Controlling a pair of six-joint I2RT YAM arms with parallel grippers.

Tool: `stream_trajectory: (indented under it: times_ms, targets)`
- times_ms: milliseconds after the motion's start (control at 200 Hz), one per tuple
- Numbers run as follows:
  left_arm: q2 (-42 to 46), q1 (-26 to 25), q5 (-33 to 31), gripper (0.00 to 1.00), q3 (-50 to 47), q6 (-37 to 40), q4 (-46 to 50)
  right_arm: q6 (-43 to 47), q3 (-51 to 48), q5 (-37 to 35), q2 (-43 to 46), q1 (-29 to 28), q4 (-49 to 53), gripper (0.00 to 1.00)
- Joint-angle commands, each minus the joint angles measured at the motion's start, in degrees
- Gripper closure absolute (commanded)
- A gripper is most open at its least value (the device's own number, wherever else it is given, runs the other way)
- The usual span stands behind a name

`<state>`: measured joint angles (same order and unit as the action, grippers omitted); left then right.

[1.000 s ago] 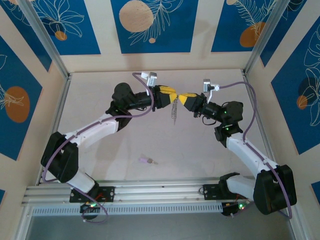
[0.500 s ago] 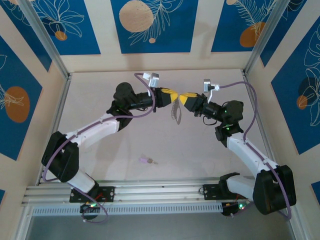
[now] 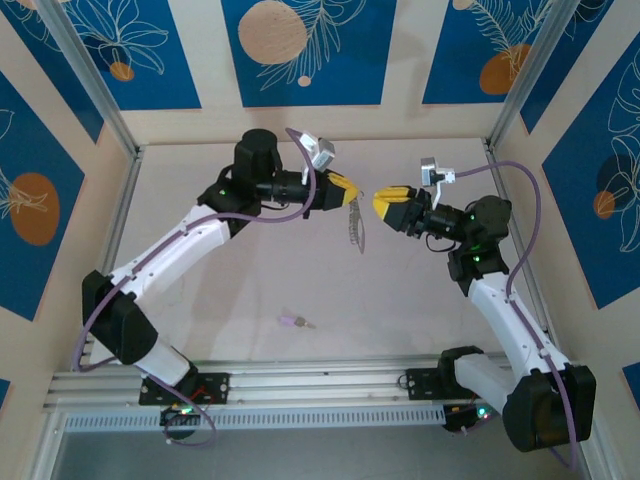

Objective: Put the keys on the keyring

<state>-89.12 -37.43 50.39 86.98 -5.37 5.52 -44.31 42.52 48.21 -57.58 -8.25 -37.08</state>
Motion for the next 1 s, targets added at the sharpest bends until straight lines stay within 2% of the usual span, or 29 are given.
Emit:
stream_trajectory:
  times_ms: [0, 505, 995]
  targets:
    - [-1.2, -0.63, 1.82, 1.0, 4.4, 9.24, 12.7, 2.38, 2.08, 3.03, -0.62, -0.85, 2.55, 0.65]
    - [-1.74, -0.9, 1.64, 1.0, 5.94, 11.08, 15.05, 3.16, 3.88, 1.19, -4.76, -4.97, 1.18, 0.68]
    - [-1.6, -0.92, 0.85, 1.0, 6.05, 11.26, 14.35, 3.45, 0.73, -0.63, -5.94, -4.49, 0.35, 0.73]
